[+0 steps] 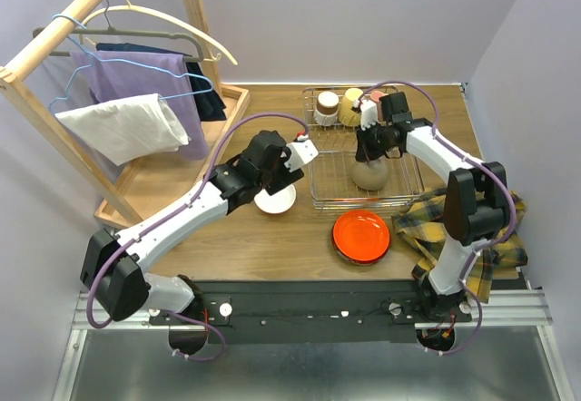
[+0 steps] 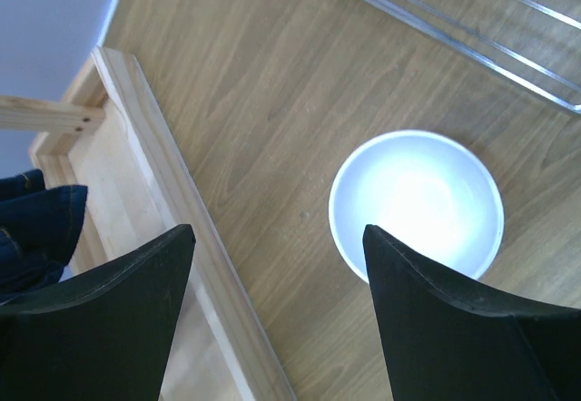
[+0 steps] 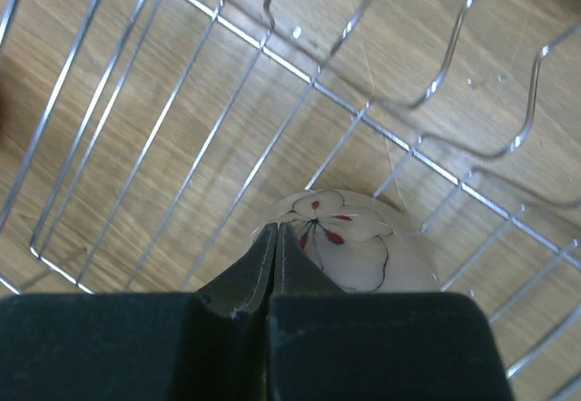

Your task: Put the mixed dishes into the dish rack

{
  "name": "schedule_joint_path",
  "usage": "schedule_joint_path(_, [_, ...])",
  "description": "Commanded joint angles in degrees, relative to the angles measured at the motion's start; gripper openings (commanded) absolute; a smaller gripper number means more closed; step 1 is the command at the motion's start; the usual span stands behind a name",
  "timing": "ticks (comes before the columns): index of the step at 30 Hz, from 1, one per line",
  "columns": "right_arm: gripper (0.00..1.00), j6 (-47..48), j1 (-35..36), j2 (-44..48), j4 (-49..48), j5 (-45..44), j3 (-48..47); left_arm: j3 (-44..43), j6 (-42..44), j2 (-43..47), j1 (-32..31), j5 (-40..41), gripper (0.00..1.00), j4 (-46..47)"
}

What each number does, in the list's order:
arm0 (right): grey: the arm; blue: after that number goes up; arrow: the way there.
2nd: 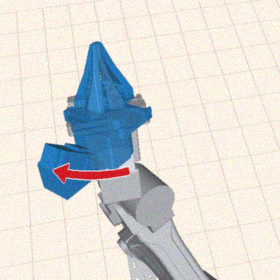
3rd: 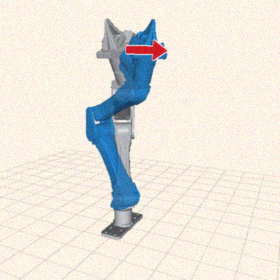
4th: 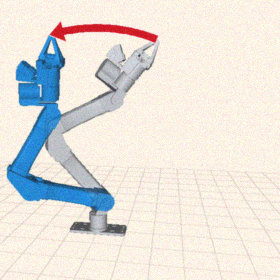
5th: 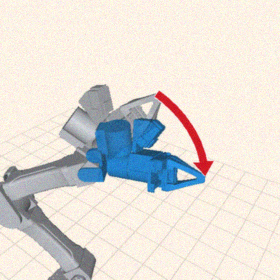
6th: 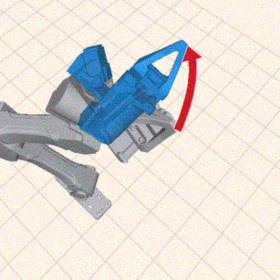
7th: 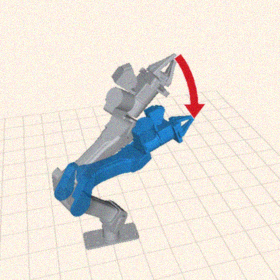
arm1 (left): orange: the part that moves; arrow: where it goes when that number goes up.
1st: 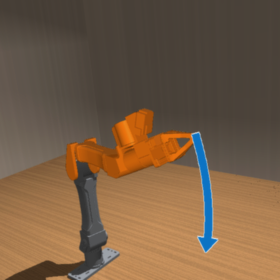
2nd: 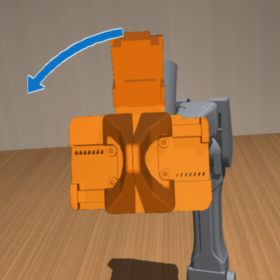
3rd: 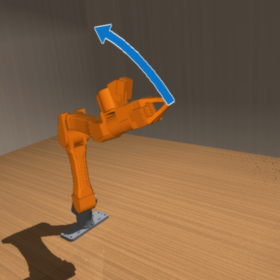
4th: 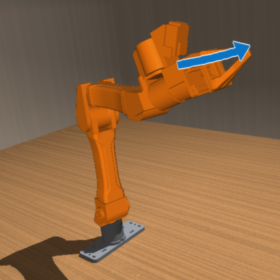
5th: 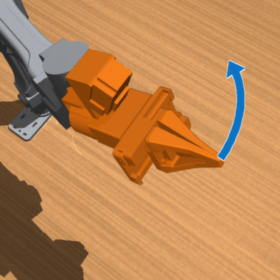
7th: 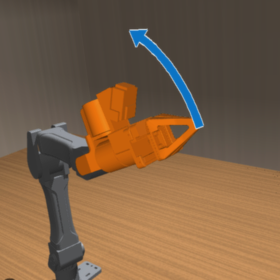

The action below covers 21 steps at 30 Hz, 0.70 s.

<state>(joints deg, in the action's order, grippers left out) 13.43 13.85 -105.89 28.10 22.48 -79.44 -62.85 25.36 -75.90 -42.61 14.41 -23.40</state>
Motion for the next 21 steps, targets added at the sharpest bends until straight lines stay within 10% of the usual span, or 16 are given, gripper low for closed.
schedule_joint_path(1, [0.06,3.79,-0.22,5.77,3.98,-6.21,3.15,-4.29,0.83,-3.54,1.83,-0.97,0.84,-6.47])
schedule_joint_path(21, [0.13,6.7,-0.66,16.67,9.96,-8.17,2.63,-11.4,2.84,-7.34,4.91,-1.14,0.84,-11.05])
